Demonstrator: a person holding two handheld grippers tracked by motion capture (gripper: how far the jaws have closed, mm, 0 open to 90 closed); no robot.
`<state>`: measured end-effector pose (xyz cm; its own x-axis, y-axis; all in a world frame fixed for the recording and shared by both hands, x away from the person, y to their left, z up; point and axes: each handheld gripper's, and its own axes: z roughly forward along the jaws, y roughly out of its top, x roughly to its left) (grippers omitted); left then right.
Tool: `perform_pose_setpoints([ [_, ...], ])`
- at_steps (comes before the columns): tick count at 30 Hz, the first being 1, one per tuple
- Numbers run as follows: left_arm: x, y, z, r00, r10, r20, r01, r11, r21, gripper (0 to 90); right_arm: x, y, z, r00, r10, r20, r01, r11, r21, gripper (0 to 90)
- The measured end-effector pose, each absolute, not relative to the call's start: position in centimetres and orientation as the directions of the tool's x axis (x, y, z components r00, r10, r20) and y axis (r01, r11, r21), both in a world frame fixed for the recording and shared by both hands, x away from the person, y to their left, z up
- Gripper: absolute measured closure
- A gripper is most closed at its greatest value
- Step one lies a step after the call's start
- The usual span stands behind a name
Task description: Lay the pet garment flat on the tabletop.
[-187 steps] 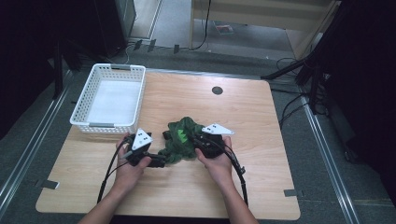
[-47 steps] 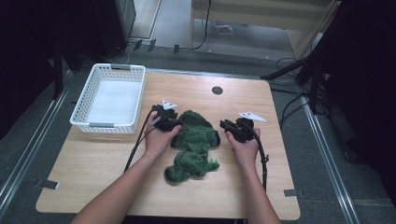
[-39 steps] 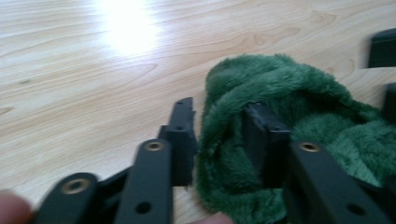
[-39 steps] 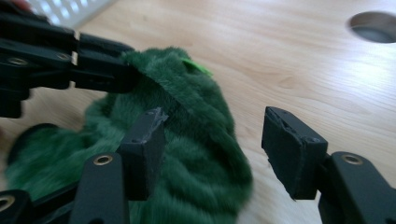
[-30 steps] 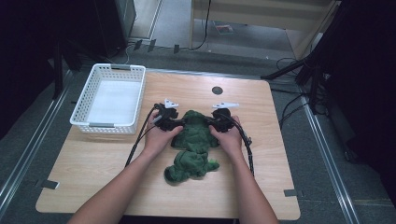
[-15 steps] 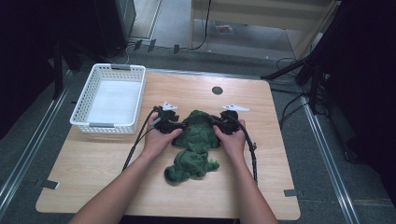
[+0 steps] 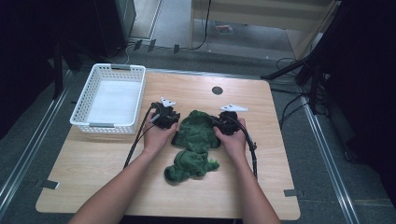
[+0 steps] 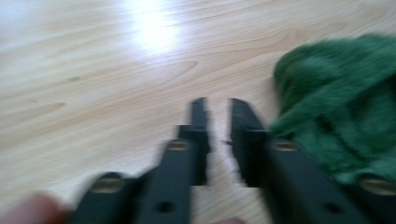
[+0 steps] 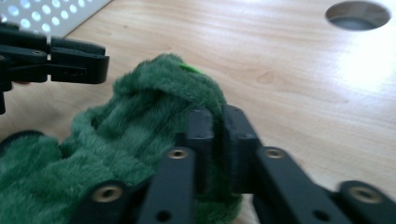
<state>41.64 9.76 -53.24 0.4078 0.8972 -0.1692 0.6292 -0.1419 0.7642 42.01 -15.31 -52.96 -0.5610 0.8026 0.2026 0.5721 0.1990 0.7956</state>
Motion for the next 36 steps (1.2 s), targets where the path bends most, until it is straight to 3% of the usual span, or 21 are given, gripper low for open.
perform_pose_setpoints([
  [2,41.5,9.5,-53.5,0.447,0.876,-0.181,0.632,-0.166,0.757,58.9,42.1,-15.4,-53.2,-0.556,0.801,0.222,0.592,0.195,0.782,65.1],
  [6,41.3,8.9,-54.0,0.487,0.859,-0.156,0.621,-0.216,0.753,58.0,42.1,-15.8,-53.6,-0.552,0.796,0.248,0.61,0.183,0.771,61.7],
  [9,41.4,8.5,-54.1,0.491,0.863,-0.122,0.607,-0.238,0.758,62.7,42.0,-15.9,-53.9,-0.557,0.791,0.253,0.613,0.186,0.768,71.1],
  [10,41.3,8.4,-54.1,0.492,0.863,-0.111,0.605,-0.248,0.757,72.2,41.8,-15.8,-53.9,-0.566,0.794,0.221,0.602,0.216,0.769,81.1],
  [11,41.3,8.3,-54.1,0.498,0.862,-0.097,0.598,-0.259,0.759,72.2,41.8,-15.8,-53.9,-0.566,0.794,0.221,0.602,0.216,0.769,81.1],
  [14,41.2,7.9,-54.0,0.53,0.846,-0.053,0.58,-0.316,0.751,90.0,41.8,-15.6,-53.8,-0.565,0.796,0.217,0.6,0.216,0.77,88.3],
  [16,41.1,7.8,-53.7,0.542,0.84,-0.009,0.557,-0.352,0.752,90.0,41.7,-15.5,-53.6,-0.568,0.8,0.194,0.578,0.219,0.786,89.2],
  [20,41.3,8.5,-53.3,0.476,0.879,0.035,0.566,-0.337,0.753,90.0,41.4,-15.7,-52.9,-0.578,0.798,0.169,0.531,0.211,0.82,90.0],
  [24,41.5,9.3,-53.6,0.436,0.899,0.038,0.598,-0.321,0.735,90.0,41.5,-16.2,-53.7,-0.568,0.812,0.135,0.55,0.253,0.796,90.0],
  [26,41.4,9.6,-53.7,0.434,0.901,-0.011,0.603,-0.282,0.746,90.0,41.5,-16.6,-54.3,-0.568,0.81,0.143,0.563,0.256,0.786,89.2],
  [27,41.5,9.8,-53.7,0.452,0.89,-0.059,0.608,-0.259,0.75,88.4,41.4,-16.8,-54.4,-0.567,0.81,0.153,0.568,0.248,0.785,88.3],
  [28,41.5,9.8,-53.8,0.47,0.876,-0.108,0.613,-0.236,0.754,80.2,41.4,-16.9,-54.4,-0.563,0.81,0.164,0.571,0.237,0.786,86.7],
  [31,41.4,9.3,-54.0,0.478,0.872,-0.104,0.606,-0.242,0.758,65.0,41.4,-17.3,-54.1,-0.551,0.81,0.2,0.576,0.196,0.793,76.3],
  [36,41.5,8.8,-54.1,0.517,0.844,-0.141,0.604,-0.243,0.759,59.4,41.4,-17.4,-53.9,-0.553,0.805,0.215,0.578,0.184,0.795,71.5],
])
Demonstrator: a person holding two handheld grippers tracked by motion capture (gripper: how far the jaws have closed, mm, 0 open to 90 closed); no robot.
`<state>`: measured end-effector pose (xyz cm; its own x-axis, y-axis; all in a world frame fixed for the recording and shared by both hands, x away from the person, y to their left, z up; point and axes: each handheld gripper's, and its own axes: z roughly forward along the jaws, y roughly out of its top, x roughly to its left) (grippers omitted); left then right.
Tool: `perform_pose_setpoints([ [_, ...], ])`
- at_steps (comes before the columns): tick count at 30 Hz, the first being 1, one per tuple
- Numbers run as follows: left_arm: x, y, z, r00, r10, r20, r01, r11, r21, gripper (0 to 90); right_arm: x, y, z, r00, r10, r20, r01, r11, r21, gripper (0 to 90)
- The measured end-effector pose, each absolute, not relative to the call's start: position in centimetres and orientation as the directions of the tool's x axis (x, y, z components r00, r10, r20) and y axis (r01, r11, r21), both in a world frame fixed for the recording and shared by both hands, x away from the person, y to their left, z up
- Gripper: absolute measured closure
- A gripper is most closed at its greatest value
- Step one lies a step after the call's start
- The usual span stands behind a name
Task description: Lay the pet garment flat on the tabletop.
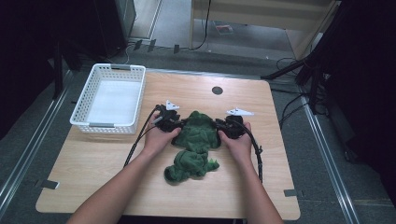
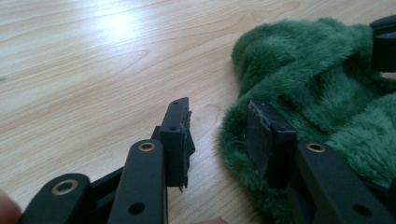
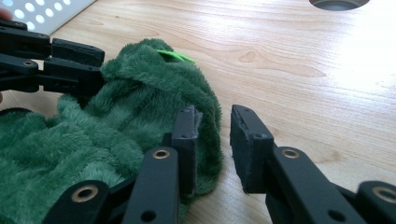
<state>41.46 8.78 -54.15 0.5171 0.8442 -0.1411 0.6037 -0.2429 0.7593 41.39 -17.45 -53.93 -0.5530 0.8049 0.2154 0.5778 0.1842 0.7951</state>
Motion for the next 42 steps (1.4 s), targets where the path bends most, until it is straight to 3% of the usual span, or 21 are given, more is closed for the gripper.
perform_pose_setpoints([
  [3,41.5,8.8,-54.1,0.532,0.825,-0.19,0.605,-0.214,0.767,57.5,41.4,-17.5,-54.0,-0.557,0.8,0.224,0.584,0.185,0.79,70.4],
  [7,41.6,8.3,-54.3,0.539,0.828,-0.153,0.603,-0.253,0.756,57.7,41.5,-17.2,-54.2,-0.553,0.801,0.229,0.592,0.185,0.784,73.9],
  [10,41.6,8.0,-54.4,0.525,0.844,-0.107,0.599,-0.277,0.752,71.9,41.5,-16.7,-54.3,-0.56,0.8,0.214,0.588,0.202,0.783,81.4],
  [13,41.6,8.1,-54.3,0.525,0.844,-0.115,0.608,-0.276,0.744,89.1,41.3,-16.2,-54.1,-0.571,0.796,0.201,0.576,0.215,0.789,88.6],
  [14,41.6,8.2,-54.3,0.525,0.843,-0.115,0.61,-0.279,0.742,90.0,41.3,-16.1,-54.0,-0.576,0.794,0.197,0.569,0.216,0.794,89.5],
  [27,41.6,9.5,-54.2,0.456,0.886,-0.09,0.633,-0.252,0.732,90.0,41.1,-16.4,-54.1,-0.593,0.789,0.16,0.559,0.26,0.787,89.0],
  [29,41.6,9.8,-54.1,0.449,0.887,-0.11,0.642,-0.234,0.731,88.0,41.0,-16.6,-54.1,-0.589,0.794,0.152,0.564,0.269,0.781,83.1],
  [32,41.6,10.2,-53.9,0.451,0.883,-0.127,0.637,-0.219,0.739,71.5,41.0,-17.2,-53.7,-0.583,0.796,0.163,0.565,0.253,0.786,60.5],
  [33,41.5,10.4,-53.7,0.448,0.884,-0.129,0.631,-0.211,0.747,68.9,40.9,-17.5,-53.5,-0.585,0.796,0.156,0.555,0.253,0.793,57.2],
  [36,41.5,11.0,-53.0,0.437,0.884,-0.165,0.614,-0.159,0.773,66.7,40.8,-18.2,-52.6,-0.596,0.781,0.187,0.53,0.208,0.822,57.2],
  [42,42.6,10.9,-52.6,0.371,0.888,-0.272,0.642,-0.033,0.766,62.4,41.8,-17.8,-51.7,-0.541,0.801,0.256,0.547,0.104,0.831,66.5],
])
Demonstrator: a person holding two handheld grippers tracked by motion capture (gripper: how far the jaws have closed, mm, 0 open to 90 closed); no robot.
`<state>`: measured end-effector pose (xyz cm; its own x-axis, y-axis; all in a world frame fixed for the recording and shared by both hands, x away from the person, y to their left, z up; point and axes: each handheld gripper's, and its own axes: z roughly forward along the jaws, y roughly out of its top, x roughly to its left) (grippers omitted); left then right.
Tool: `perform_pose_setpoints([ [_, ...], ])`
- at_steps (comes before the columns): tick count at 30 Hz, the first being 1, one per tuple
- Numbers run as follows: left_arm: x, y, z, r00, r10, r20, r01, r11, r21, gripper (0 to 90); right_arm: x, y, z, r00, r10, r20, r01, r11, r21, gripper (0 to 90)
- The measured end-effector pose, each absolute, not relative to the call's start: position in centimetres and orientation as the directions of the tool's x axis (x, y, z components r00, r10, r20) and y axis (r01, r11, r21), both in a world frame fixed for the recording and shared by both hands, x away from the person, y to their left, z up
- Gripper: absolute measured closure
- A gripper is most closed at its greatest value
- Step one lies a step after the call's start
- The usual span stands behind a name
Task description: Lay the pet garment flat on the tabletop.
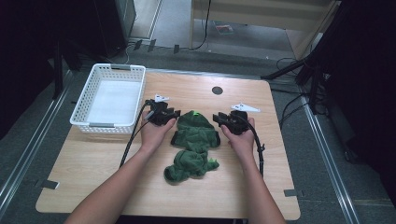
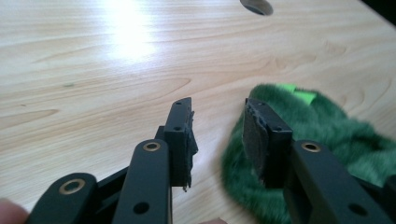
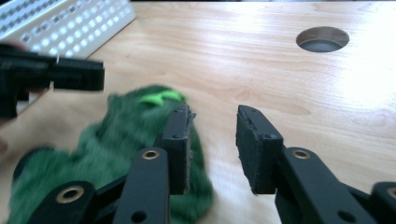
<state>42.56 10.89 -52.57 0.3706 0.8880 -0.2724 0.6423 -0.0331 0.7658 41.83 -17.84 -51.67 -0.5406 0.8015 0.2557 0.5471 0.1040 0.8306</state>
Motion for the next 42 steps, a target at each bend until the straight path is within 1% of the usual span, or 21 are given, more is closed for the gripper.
perform_pose_setpoints([
  [4,43.3,10.1,-53.5,0.364,0.878,-0.312,0.694,-0.032,0.719,59.1,43.3,-16.1,-52.3,-0.498,0.816,0.294,0.599,0.078,0.797,66.3],
  [6,43.2,9.7,-53.8,0.383,0.87,-0.309,0.7,-0.055,0.712,59.3,43.7,-15.2,-52.8,-0.507,0.808,0.3,0.614,0.094,0.784,65.4],
  [11,42.4,8.4,-54.4,0.491,0.835,-0.248,0.669,-0.18,0.721,61.4,43.5,-13.8,-53.4,-0.558,0.779,0.285,0.629,0.174,0.757,59.5],
  [13,42.3,8.1,-54.4,0.502,0.833,-0.232,0.662,-0.198,0.723,62.2,43.6,-13.6,-53.8,-0.551,0.791,0.264,0.641,0.199,0.741,60.4],
  [15,42.2,7.9,-54.4,0.51,0.834,-0.209,0.652,-0.216,0.727,62.6,43.7,-13.6,-54.2,-0.535,0.816,0.216,0.646,0.231,0.728,65.2],
  [16,42.1,7.8,-54.4,0.516,0.834,-0.194,0.647,-0.231,0.727,62.8,43.7,-13.6,-54.3,-0.534,0.822,0.199,0.641,0.241,0.729,72.1],
  [19,41.8,7.5,-54.3,0.532,0.84,-0.11,0.615,-0.293,0.732,64.2,43.5,-13.7,-54.2,-0.524,0.837,0.156,0.627,0.255,0.736,84.0],
  [22,41.7,7.6,-54.3,0.524,0.848,-0.081,0.608,-0.306,0.732,65.1,43.6,-14.1,-54.3,-0.49,0.86,0.14,0.631,0.24,0.737,88.5],
  [24,41.7,8.0,-54.4,0.518,0.849,-0.103,0.615,-0.286,0.735,64.3,43.8,-14.5,-54.4,-0.481,0.864,0.151,0.633,0.223,0.741,89.3],
  [25,41.7,8.2,-54.3,0.514,0.85,-0.115,0.62,-0.275,0.735,62.4,43.8,-14.6,-54.5,-0.481,0.863,0.153,0.63,0.219,0.745,89.2],
  [27,41.9,8.9,-54.5,0.498,0.845,-0.198,0.642,-0.205,0.739,54.3,43.8,-14.7,-54.5,-0.48,0.861,0.166,0.634,0.21,0.744,89.2],
  [29,42.0,9.6,-54.5,0.471,0.847,-0.245,0.654,-0.15,0.742,53.1,43.8,-14.7,-54.5,-0.486,0.857,0.171,0.634,0.211,0.744,88.4],
  [30,42.1,9.7,-54.4,0.465,0.848,-0.253,0.657,-0.138,0.741,53.1,43.8,-14.8,-54.5,-0.492,0.851,0.183,0.636,0.208,0.743,86.5],
  [32,42.0,9.6,-54.4,0.475,0.844,-0.247,0.649,-0.147,0.746,53.3,43.8,-14.8,-54.5,-0.502,0.837,0.22,0.642,0.189,0.743,75.7],
  [33,42.0,9.4,-54.4,0.484,0.842,-0.24,0.644,-0.156,0.749,53.9,43.8,-14.7,-54.5,-0.505,0.832,0.23,0.641,0.183,0.746,68.4],
  [34,41.9,9.1,-54.4,0.494,0.84,-0.223,0.639,-0.177,0.749,54.6,43.7,-14.6,-54.5,-0.51,0.829,0.23,0.634,0.181,0.752,64.6],
  [37,41.7,8.3,-54.4,0.515,0.843,-0.157,0.619,-0.239,0.748,62.1,43.6,-14.2,-54.6,-0.536,0.813,0.227,0.627,0.202,0.753,64.7],
  [40,41.6,7.7,-54.5,0.535,0.838,-0.106,0.605,-0.293,0.741,76.4,43.2,-13.7,-54.6,-0.548,0.82,0.166,0.606,0.252,0.754,74.2],
  [42,41.6,7.6,-54.4,0.54,0.837,-0.087,0.599,-0.309,0.739,84.4,43.1,-13.6,-54.6,-0.54,0.827,0.155,0.604,0.253,0.756,82.9],
])
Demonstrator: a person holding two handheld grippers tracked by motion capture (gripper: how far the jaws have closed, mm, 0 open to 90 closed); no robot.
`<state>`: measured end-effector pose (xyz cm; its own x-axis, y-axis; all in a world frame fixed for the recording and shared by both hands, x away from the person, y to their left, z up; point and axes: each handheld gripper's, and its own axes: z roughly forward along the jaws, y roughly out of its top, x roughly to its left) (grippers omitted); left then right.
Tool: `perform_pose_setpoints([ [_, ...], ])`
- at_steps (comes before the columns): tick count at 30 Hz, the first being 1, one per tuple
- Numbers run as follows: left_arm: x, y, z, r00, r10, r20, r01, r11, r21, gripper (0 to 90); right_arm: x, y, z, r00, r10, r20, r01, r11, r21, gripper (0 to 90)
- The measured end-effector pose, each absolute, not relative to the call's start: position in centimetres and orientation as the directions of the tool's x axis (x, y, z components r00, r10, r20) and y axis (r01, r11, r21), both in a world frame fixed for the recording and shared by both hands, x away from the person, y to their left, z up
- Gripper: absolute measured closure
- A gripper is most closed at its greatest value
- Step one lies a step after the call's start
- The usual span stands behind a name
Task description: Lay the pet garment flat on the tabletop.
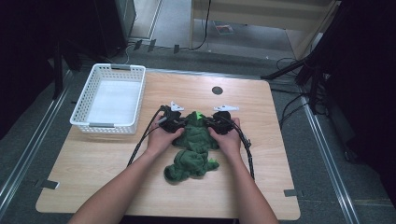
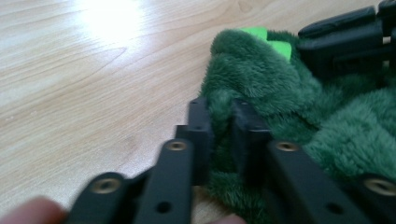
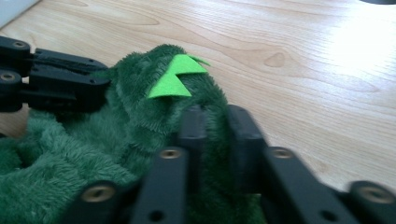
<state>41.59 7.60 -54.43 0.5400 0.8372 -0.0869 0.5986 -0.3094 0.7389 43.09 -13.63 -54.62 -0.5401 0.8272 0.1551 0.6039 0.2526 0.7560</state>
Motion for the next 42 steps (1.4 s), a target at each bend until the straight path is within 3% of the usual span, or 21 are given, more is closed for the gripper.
perform_pose_setpoints([
  [6,42.2,8.0,-54.1,0.491,0.87,-0.048,0.615,-0.307,0.726,89.2,43.2,-13.0,-54.4,-0.534,0.831,0.152,0.599,0.245,0.762,88.4],
  [12,43.1,9.3,-53.7,0.397,0.912,-0.105,0.651,-0.199,0.733,88.0,43.6,-11.2,-53.7,-0.526,0.836,0.155,0.567,0.208,0.797,86.7],
  [13,43.1,9.4,-53.7,0.398,0.911,-0.109,0.65,-0.196,0.734,85.5,43.7,-11.1,-53.8,-0.518,0.842,0.15,0.571,0.21,0.794,84.7],
  [15,43.0,9.7,-53.5,0.41,0.905,-0.114,0.646,-0.2,0.737,71.6,43.9,-11.2,-54.1,-0.485,0.861,0.153,0.588,0.191,0.786,71.8],
  [19,42.0,10.5,-52.7,0.419,0.895,-0.155,0.632,-0.165,0.757,51.1,43.4,-12.4,-53.7,-0.477,0.853,0.211,0.592,0.135,0.794,61.2],
  [26,39.4,11.3,-51.9,0.468,0.866,-0.175,0.611,-0.174,0.772,43.3,40.7,-14.1,-52.1,-0.513,0.83,0.218,0.559,0.131,0.818,50.1],
  [35,36.2,12.0,-52.7,0.52,0.836,-0.176,0.598,-0.209,0.774,46.9,37.2,-15.3,-52.6,-0.544,0.804,0.242,0.6,0.171,0.782,48.5],
  [40,35.4,12.0,-53.6,0.541,0.826,-0.16,0.591,-0.238,0.77,70.6,36.3,-14.9,-53.4,-0.535,0.814,0.228,0.621,0.195,0.759,74.4],
  [42,35.2,12.3,-53.7,0.545,0.823,-0.161,0.59,-0.24,0.771,79.3,36.2,-15.0,-53.4,-0.534,0.813,0.233,0.626,0.195,0.755,80.0],
])
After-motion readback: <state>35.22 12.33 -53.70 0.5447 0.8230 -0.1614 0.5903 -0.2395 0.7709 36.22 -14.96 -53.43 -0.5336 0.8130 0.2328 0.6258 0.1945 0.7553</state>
